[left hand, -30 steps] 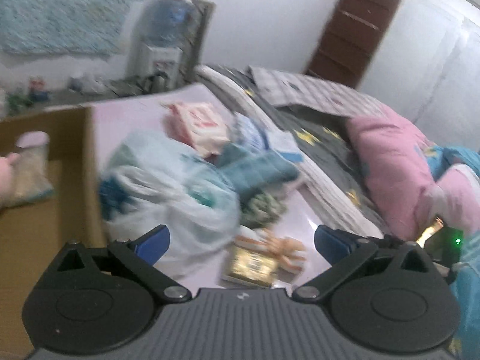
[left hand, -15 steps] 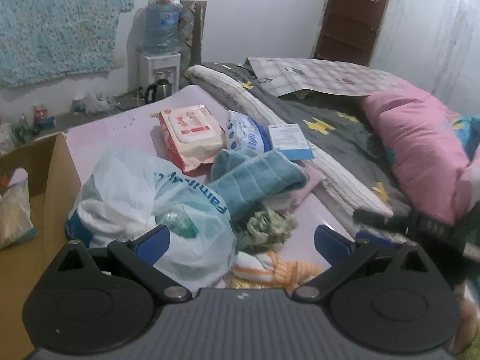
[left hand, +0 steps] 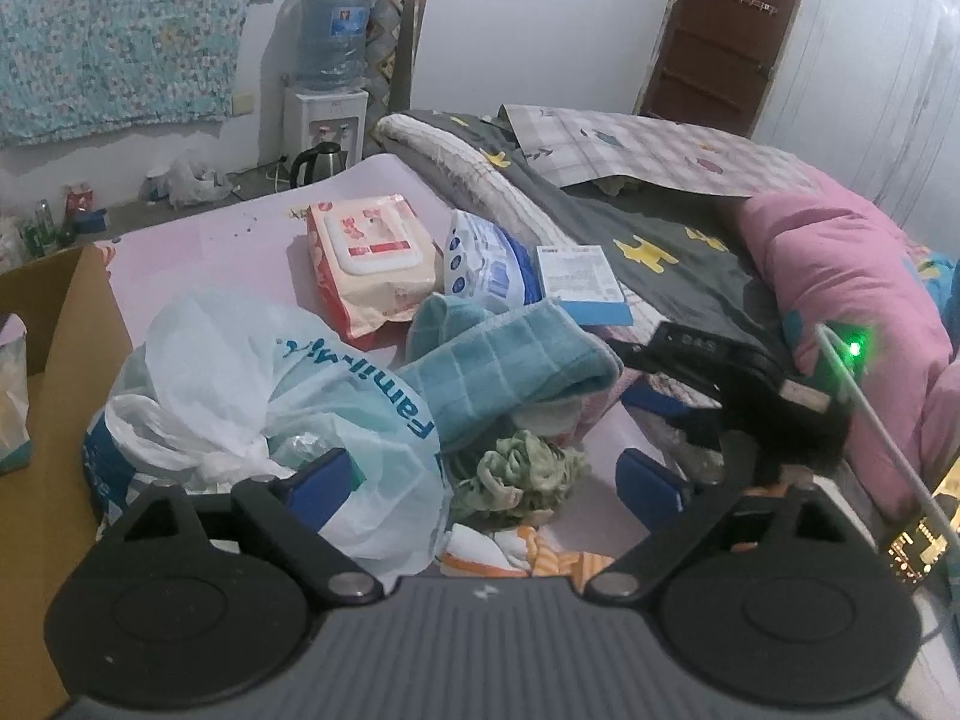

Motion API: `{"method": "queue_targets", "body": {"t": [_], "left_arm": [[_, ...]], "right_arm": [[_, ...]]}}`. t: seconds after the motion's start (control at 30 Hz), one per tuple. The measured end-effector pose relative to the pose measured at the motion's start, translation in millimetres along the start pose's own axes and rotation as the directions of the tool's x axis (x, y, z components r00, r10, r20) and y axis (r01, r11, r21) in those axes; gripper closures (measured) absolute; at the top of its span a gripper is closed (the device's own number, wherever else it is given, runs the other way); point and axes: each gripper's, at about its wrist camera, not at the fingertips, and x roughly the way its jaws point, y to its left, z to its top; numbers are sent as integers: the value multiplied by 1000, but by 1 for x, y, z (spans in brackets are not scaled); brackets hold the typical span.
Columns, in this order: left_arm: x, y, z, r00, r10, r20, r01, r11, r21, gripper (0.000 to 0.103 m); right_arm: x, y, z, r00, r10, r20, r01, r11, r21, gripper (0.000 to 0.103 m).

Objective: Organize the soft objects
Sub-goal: 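Move the right gripper to the pink mesh sponge and grasp it, then pass the pink sponge from the right gripper to the left gripper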

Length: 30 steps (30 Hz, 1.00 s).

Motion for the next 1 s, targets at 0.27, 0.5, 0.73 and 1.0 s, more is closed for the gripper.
{"method": "queue_targets", "body": {"t": [0.27, 0.5, 0.73, 1.0], "left_arm": [[-1, -4, -8, 1000, 4, -15, -4, 1000, 10, 14], [-15, -12, -20, 1000, -16, -16, 17, 999, 29, 17], [-30, -28, -42, 997, -66, -35, 69, 994, 90, 17], [-53, -36, -72, 985, -152, -79, 161, 978, 132, 16]], "right_arm": [[-9, -13, 0, 1000, -18, 14, 17, 999, 31, 76], [-63, -28, -13, 999, -32, 44, 31, 999, 19, 77], [-120, -48, -35, 999, 5, 52, -8, 999, 52, 78], [-173, -48, -68, 992, 127, 24, -128, 990, 51, 78]]}}
